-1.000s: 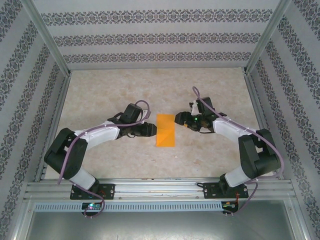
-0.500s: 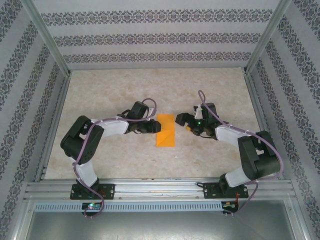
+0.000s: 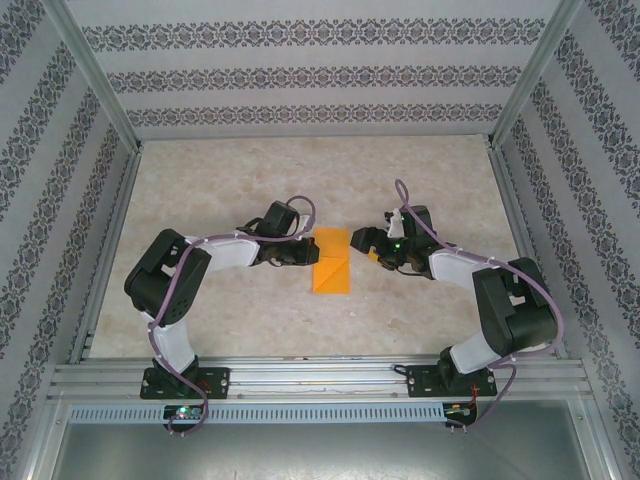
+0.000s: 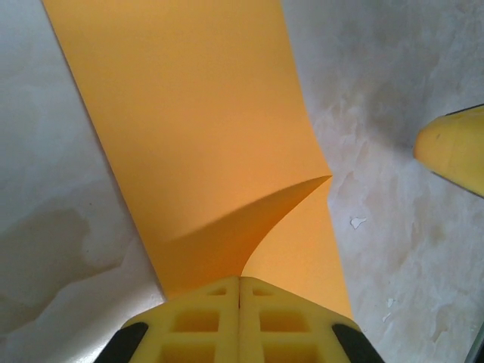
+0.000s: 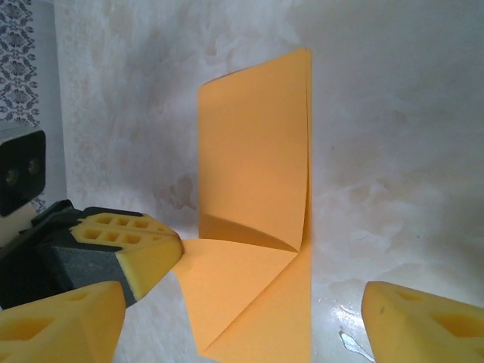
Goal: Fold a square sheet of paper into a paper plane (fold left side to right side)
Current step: Turn over the paper at the center of the table.
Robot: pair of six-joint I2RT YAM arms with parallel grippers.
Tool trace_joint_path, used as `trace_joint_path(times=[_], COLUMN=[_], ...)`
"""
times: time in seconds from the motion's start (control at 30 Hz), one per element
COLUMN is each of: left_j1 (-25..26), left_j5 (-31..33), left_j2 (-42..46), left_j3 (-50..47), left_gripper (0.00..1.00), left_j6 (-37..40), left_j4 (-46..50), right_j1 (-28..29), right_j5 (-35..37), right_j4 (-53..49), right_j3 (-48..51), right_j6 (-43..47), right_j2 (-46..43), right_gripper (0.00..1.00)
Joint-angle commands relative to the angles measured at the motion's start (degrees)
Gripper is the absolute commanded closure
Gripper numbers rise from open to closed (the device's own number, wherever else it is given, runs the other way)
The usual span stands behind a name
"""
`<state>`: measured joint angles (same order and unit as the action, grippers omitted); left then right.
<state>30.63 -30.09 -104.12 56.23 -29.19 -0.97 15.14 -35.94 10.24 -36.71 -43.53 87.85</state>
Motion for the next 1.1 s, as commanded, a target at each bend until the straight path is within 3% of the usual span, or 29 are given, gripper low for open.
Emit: trace_joint_path(times=[0.0, 0.43, 0.63, 0.93, 1.07], left_j1=[-0.5, -0.5, -0.5, -0.9, -1.9], left_j5=[1.3, 3.0, 3.5, 5.6, 8.9], left_j2=[4.0, 6.1, 5.9, 8.7, 14.4], left_j3=[-1.8, -4.4, -4.3, -4.4, -5.3], left_gripper=[0.96, 0.96, 0.94, 0.69, 0.51], left_j6=[-0.5, -1.7, -1.9, -2.7, -2.6], left_j4=[-3.3, -5.3, -5.1, -4.3, -2.5], right_j1=[0.7, 7.8, 9.0, 9.0, 8.4], right_j5=[-2.6, -2.9, -3.2, -2.4, -2.3], right_j4=[2.3, 7.9, 10.2, 10.0, 9.9], right_j3=[-1.1, -5.4, -6.2, -6.3, -6.8], right_j6=[0.5, -1.8, -3.4, -3.4, -2.9], right_j2=[1.6, 9.7, 12.3, 11.8, 9.3], right_gripper=[0.21, 0.44, 0.59, 0.97, 1.0])
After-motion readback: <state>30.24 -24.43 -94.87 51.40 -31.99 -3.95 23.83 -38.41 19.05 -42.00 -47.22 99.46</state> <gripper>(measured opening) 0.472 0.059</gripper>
